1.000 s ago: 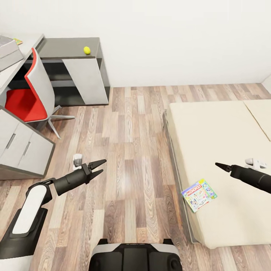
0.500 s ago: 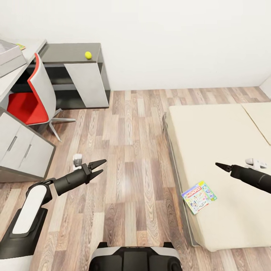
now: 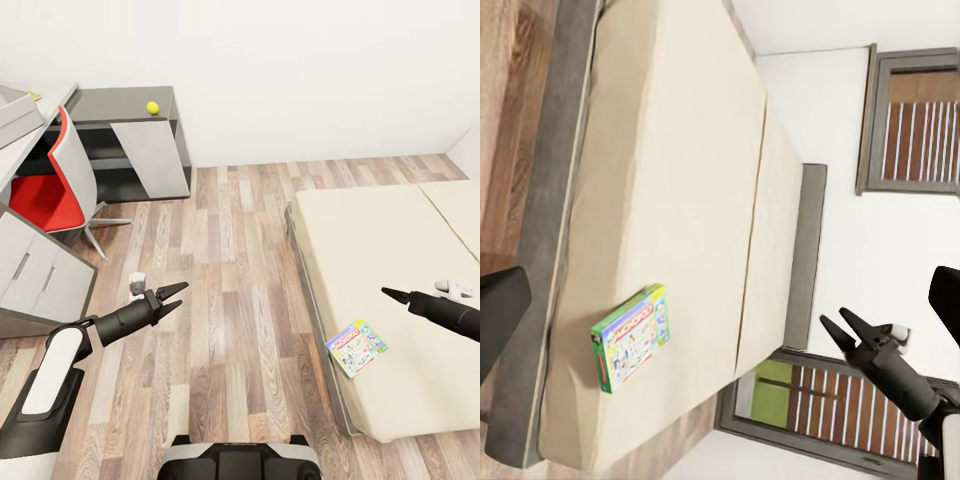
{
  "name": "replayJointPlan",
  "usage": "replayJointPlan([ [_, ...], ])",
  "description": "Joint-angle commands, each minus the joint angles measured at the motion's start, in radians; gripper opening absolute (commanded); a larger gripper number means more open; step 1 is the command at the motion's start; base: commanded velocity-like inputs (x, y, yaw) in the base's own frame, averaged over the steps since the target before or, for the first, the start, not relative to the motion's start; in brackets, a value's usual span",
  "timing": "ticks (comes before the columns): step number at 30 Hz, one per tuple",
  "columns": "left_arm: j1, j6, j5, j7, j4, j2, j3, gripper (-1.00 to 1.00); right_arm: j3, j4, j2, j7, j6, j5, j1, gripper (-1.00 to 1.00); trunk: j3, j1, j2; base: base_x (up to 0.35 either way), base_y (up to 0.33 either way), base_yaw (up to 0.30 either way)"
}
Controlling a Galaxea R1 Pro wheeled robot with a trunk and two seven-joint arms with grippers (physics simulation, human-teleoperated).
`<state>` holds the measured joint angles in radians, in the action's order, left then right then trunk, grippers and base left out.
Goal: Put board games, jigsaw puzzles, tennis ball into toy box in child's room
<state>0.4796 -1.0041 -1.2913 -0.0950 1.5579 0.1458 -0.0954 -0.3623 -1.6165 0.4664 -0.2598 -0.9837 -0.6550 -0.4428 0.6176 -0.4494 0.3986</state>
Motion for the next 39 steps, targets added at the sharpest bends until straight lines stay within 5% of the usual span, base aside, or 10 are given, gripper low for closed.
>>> replayJointPlan([
  [1,0.000,-0.004,0.010,-0.010,0.000,0.000,-0.002,1.00,-0.001,0.000,0.000,-0.010,-0.005,0.009,-0.001,1.00,0.000,-0.001,0.001,0.000,0.066,-0.125],
  [39,0.000,-0.004,0.010,-0.014,-0.002,0.000,0.000,1.00,-0.002,0.000,0.000,-0.010,-0.006,0.011,-0.004,1.00,-0.028,-0.001,0.001,0.024,0.079,-0.131],
])
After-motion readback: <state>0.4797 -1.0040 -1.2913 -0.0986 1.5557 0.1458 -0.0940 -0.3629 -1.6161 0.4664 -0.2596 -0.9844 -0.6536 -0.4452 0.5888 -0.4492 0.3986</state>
